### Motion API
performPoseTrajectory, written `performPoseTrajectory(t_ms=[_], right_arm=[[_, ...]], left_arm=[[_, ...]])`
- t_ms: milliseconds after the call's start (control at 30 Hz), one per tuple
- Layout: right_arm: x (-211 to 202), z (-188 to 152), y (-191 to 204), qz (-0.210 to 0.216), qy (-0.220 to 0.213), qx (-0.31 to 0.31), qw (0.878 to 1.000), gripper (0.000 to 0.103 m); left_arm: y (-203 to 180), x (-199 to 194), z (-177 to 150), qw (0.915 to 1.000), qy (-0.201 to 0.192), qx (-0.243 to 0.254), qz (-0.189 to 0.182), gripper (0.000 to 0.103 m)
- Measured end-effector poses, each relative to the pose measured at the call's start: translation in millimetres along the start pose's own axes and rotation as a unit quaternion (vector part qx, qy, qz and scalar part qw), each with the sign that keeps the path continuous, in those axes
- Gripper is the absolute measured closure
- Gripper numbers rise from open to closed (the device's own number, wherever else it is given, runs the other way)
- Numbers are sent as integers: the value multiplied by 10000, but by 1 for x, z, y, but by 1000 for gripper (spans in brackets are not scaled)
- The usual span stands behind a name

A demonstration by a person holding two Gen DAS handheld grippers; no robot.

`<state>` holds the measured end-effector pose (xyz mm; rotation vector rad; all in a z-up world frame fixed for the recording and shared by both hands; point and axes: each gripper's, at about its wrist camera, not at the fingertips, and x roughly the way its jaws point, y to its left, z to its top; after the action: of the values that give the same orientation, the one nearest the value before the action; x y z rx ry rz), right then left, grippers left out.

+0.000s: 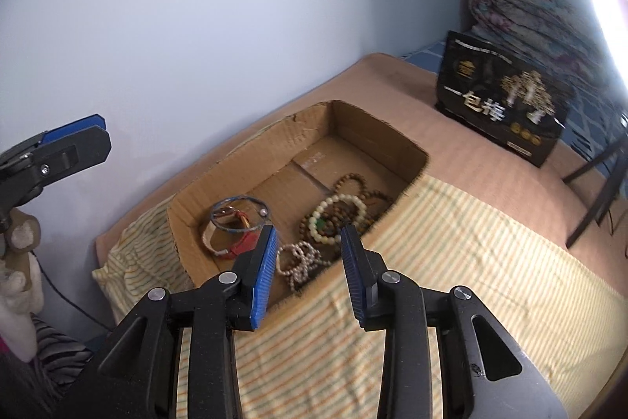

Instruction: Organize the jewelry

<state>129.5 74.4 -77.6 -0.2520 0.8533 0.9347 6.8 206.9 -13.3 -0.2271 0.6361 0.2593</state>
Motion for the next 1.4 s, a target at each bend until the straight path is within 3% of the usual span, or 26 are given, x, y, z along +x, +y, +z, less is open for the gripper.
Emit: performPoseTrajectory(t_ms=[133, 267, 367, 467, 767, 900, 1400], right_arm=[[-20, -10, -7, -184, -89, 106, 9997, 70], [-44, -23, -13, -389, -201, 212, 9988, 55], [-62, -32, -18, -506, -313, 281, 9978, 52], [-78, -42, -21, -642, -370, 331, 9967, 41], [-108, -66, -35, -1026, -558, 467, 9921, 29], [-112, -72, -37, -1164, -597, 445, 9904, 26], [-116, -90, -58, -1538, -596, 638, 9842, 23]], left_arm=[[-16, -9, -2, 9999, -109, 100, 22, 40], [-35, -19, -6, 9996, -209, 177, 0, 40], [-51, -23, -10, 9994, -221, 244, -105, 28], [-67, -29, -15, 9988, -262, 380, -143, 27], [-90, -37, -22, 9984, -283, 454, -174, 15], [-94, -35, -25, 9986, -245, 450, -114, 4], [-106, -28, -34, 9973, -129, 694, 222, 1]])
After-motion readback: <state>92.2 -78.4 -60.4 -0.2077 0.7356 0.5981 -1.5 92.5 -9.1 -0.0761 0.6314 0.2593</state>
